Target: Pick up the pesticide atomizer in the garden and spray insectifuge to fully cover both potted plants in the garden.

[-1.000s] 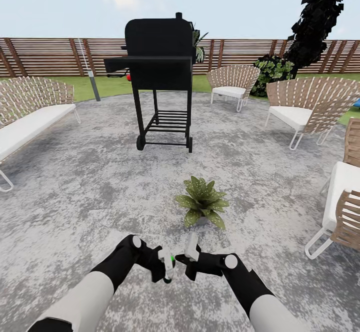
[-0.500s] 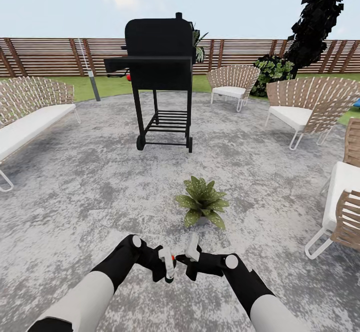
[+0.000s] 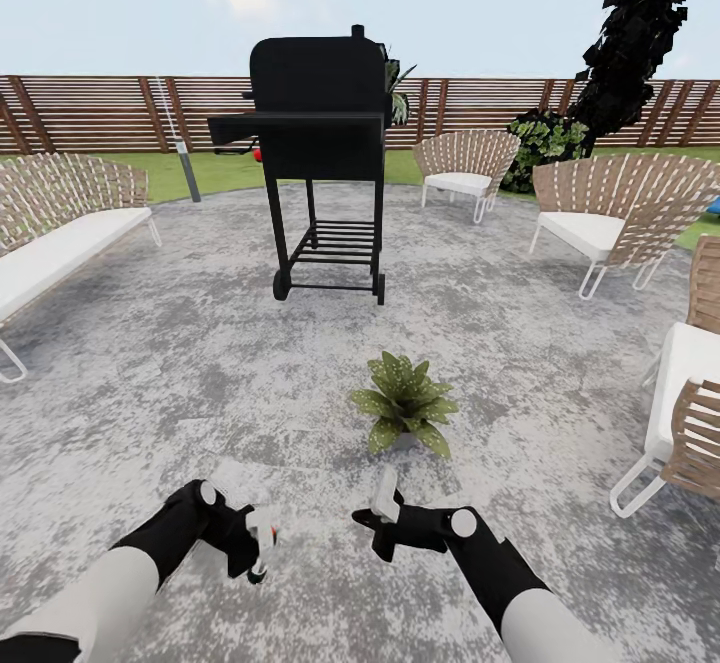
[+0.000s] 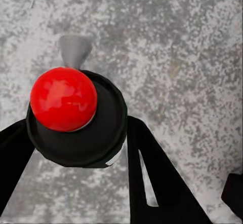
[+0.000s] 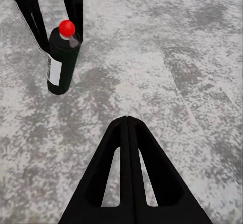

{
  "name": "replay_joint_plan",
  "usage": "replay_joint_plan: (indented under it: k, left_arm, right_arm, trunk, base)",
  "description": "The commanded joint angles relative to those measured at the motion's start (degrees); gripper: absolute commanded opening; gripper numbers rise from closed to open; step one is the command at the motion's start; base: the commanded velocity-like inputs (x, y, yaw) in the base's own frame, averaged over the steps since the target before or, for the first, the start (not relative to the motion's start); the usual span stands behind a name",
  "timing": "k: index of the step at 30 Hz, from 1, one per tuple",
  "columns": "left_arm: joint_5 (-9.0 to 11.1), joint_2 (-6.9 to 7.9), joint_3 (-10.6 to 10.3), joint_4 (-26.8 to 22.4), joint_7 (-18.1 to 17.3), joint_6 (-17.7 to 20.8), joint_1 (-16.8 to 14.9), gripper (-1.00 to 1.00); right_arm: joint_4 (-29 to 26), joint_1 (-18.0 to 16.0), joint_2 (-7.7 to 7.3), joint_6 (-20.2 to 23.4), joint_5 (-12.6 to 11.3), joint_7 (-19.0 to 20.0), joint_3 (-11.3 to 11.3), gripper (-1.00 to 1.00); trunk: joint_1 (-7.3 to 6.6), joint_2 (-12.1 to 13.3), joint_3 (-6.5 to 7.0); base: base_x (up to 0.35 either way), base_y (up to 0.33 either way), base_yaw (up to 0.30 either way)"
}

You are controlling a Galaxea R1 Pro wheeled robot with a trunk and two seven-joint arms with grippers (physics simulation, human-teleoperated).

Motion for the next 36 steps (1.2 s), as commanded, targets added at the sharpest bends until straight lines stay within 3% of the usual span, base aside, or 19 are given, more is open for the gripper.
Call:
replay_joint_plan:
  k: [1,3,4,6,9,11,13,15,16,17,18,20,22,25,26,28,30,33,36]
  left_arm:
    - [0.3,0.67,-0.2,-0.1,-0.2,0.3,0.0,-1.00]
    - [0.8,2.94,0.0,1.0,-0.1,0.3,0.3,-1.00]
    - [0.9,3.65,0.2,2.0,-0.1,0.1,0.4,-1.00]
    - [0.9,4.22,0.3,3.8,0.1,-1.5,0.6,-1.00]
    - [1.4,4.41,0.8,6.1,2.5,-2.8,0.7,-1.00]
    - [4.4,4.29,3.2,9.1,7.0,-3.2,0.8,-1.00]
    - [8.6,4.19,4.9,12.4,10.9,-4.1,0.8,-1.00]
    - [13.1,4.16,5.5,14.8,13.6,-6.3,0.8,-1.00]
    - [15.9,4.16,5.7,16.3,15.1,-7.7,0.9,-1.00]
    - [20.4,4.15,5.8,18.2,17.3,-9.2,1.7,-1.00]
    - [24.2,4.13,5.8,19.0,19.1,-10.3,2.9,-1.00]
    - [29.0,3.94,5.8,19.4,22.2,-11.8,5.0,-1.00]
    - [34.4,3.77,5.8,19.8,28.9,-13.9,7.9,-1.00]
    - [39.5,3.57,5.8,19.9,39.3,-16.3,11.7,-1.00]
    - [42.0,3.58,5.8,19.9,42.8,-17.2,13.2,-1.00]
    - [44.5,3.61,5.8,19.9,44.6,-17.7,14.6,-1.00]
    - [47.4,3.62,5.8,19.9,45.3,-17.8,15.2,-1.00]
    - [52.2,3.66,5.8,20.0,45.6,-18.6,15.9,-1.00]
    - [55.0,3.65,5.8,20.0,45.6,-19.0,16.1,-1.00]
  right_arm:
    - [0.0,0.0,-0.02,-0.3,0.5,0.0,-0.1,-1.00]
    - [0.7,0.0,-0.31,-0.3,0.5,0.0,-0.1,-1.00]
    - [1.2,0.0,-0.63,-0.3,0.5,0.0,-0.1,1.00]
    - [1.9,0.0,-0.95,-0.4,0.4,-0.1,-0.2,1.00]
    - [2.4,0.1,-2.71,-0.5,0.4,-0.4,-0.3,1.00]
    - [4.9,0.2,-4.26,-0.6,0.2,-2.5,-0.4,1.00]
    - [10.0,0.3,-5.05,-0.7,0.0,-9.0,-0.5,1.00]
    - [16.8,0.4,-5.37,-0.8,0.0,-19.9,-0.5,1.00]
    - [21.0,0.4,-5.45,-1.3,-0.1,-27.3,-0.5,1.00]
    - [25.7,0.5,-5.47,-3.3,-0.2,-36.1,-0.5,1.00]
    - [27.9,1.1,-5.48,-6.0,-0.3,-41.7,-0.5,1.00]
    - [29.3,2.9,-5.48,-9.9,-0.2,-48.0,-0.5,1.00]
    - [30.1,6.0,-5.47,-12.8,-0.3,-57.2,-0.5,1.00]
    - [30.3,8.4,-5.43,-14.6,-2.3,-67.7,-0.5,1.00]
    - [30.3,9.3,-5.41,-15.2,-5.6,-69.8,-0.6,1.00]
    - [30.3,10.4,-5.47,-15.6,-10.2,-70.7,-0.6,1.00]
    - [30.3,11.0,-5.59,-15.6,-13.1,-71.0,-0.5,1.00]
    - [30.4,11.2,-5.60,-15.7,-14.3,-71.1,-0.5,1.00]
    - [30.4,11.3,-5.47,-15.7,-14.6,-71.2,-0.5,1.00]
  trunk:
    - [-0.01,0.0,-0.05]
    - [-0.01,0.0,-0.05]
    - [-0.01,0.0,-0.05]
    - [-0.01,0.0,-0.05]
    - [-0.01,0.0,-0.05]
    - [-0.01,0.0,-0.05]
    - [-0.01,0.0,-0.05]
    - [-0.01,0.0,-0.05]
    - [-0.01,0.0,-0.05]
    - [-0.01,0.0,-0.05]
    - [-0.01,0.0,-0.05]
    - [-0.01,0.0,-0.05]
    - [-0.01,0.0,-0.05]
    - [-0.01,0.0,-0.05]
    - [-0.01,0.0,-0.05]
    - [-0.01,0.0,-0.05]
    - [-0.01,0.0,-0.05]
    - [-0.01,0.0,-0.05]
    - [-0.01,0.0,-0.05]
  base:
    - [0.000,0.000,0.000]
    - [0.000,0.000,0.000]
    - [0.000,0.000,0.000]
    - [0.000,0.000,0.000]
    - [0.000,0.000,0.000]
    - [0.000,0.000,0.000]
    - [0.000,0.000,0.000]
    - [0.000,0.000,0.000]
    - [0.000,0.000,0.000]
    - [0.000,0.000,0.000]
    - [0.000,0.000,0.000]
    - [0.000,0.000,0.000]
    - [0.000,0.000,0.000]
    - [0.000,0.000,0.000]
    - [0.000,0.000,0.000]
    - [0.000,0.000,0.000]
    - [0.000,0.000,0.000]
    - [0.000,0.000,0.000]
    - [0.000,0.000,0.000]
